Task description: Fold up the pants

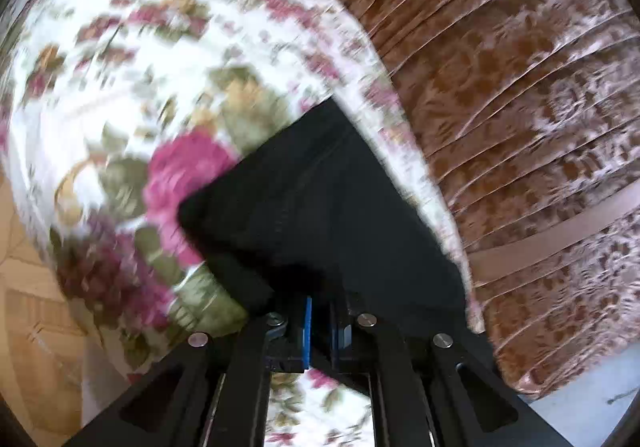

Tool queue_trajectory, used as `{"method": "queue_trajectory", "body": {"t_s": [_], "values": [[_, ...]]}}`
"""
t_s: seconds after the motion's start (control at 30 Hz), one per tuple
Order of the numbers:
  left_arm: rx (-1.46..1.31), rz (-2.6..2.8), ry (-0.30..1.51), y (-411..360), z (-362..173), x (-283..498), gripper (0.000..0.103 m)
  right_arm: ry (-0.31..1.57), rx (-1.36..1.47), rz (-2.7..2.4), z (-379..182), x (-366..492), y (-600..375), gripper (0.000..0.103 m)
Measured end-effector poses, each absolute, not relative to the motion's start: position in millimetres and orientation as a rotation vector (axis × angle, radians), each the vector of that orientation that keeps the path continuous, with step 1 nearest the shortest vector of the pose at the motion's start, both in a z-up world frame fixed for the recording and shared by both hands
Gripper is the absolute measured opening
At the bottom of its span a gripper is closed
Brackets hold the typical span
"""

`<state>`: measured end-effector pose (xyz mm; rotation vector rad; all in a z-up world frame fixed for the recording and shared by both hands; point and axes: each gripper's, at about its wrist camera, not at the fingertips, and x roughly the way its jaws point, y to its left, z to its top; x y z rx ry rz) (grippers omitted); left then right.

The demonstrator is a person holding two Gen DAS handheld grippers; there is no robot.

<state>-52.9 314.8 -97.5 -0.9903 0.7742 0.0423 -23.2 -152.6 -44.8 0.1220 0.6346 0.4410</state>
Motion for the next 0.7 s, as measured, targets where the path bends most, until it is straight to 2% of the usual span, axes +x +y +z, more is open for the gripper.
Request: {"method": "queue_trajectory", "body": {"t_s": [0.2, 0.37, 0.43, 0.53, 0.6, 0.67, 0.7], "values": [[-0.955, 0.055, 0.769, 307.8, -97.4, -65.0, 0.006, 0.766, 0.274, 0.412, -88.9, -11.6, -169.2, 0.010], [-0.977, 0.101, 0.722, 307.4, -91.7, -81.8, 0.008, 0.801, 0.344, 0.455, -81.8, -11.1, -186.7, 0.025], [-0.932, 0.160, 0.675, 305.7, -80.2, -93.4, 0.012, 0.794, 0.340, 0.441, -75.0, -18.9, -199.7, 0.033], [-0.825, 0.270, 0.573, 301.5, -57.1, -109.6, 0.015, 0.770, 0.332, 0.367, -65.1, -36.6, -231.3, 0.036], [-0.783, 0.303, 0.513, 297.7, -44.0, -113.9, 0.029, 0.752, 0.346, 0.267, -58.9, -48.4, -257.8, 0.036], [-0.746, 0.280, 0.462, 287.5, -34.9, -109.6, 0.051, 0.724, 0.373, 0.151, -52.3, -55.4, -284.1, 0.036], [-0.723, 0.262, 0.456, 281.3, -33.1, -104.8, 0.054, 0.707, 0.379, 0.102, -48.2, -57.1, -294.7, 0.036]]}}
